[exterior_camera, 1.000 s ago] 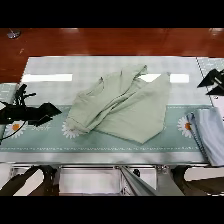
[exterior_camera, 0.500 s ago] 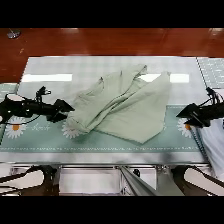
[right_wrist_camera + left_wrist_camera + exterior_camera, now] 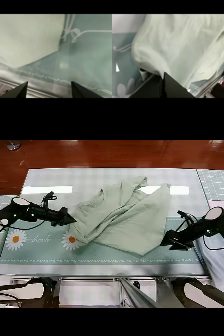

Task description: Fold the shirts.

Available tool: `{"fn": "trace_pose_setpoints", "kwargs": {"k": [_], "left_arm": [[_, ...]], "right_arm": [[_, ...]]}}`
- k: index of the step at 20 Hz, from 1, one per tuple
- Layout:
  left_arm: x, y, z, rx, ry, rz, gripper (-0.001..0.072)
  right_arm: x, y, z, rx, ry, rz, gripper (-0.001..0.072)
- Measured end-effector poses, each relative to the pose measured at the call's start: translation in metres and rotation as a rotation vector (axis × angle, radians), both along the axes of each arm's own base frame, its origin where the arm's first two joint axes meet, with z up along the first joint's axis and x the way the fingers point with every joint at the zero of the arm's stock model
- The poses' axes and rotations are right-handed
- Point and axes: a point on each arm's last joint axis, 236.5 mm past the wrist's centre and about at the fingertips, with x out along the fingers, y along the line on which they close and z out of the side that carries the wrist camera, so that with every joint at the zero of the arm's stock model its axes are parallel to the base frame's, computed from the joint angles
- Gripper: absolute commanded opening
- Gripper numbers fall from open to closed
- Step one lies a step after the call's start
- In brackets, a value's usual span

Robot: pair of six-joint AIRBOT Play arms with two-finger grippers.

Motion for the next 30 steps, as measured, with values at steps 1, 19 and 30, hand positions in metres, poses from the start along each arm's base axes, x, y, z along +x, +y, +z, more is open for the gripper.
{"fn": "trace_pose_setpoints", "kwargs": {"k": [1,19,30], "left_arm": [[0.003,0.0,0.004,-0.003,-0.015,-0.011,0.0028],[0.022,-0.005,0.028,-0.049,-0.092,-0.001,0.0028],[0.078,0.028,0.419,-0.07,-1.116,0.24,0.0027]], "right_arm": [[-0.001,0.005,-0.002,-0.005,0.007,0.012,0.0619],[0.064,0.089,-0.017,0.15,-0.124,-0.138,0.002],[0.213,0.062,0.371,0.129,-1.162,0.026,0.0019]]}}
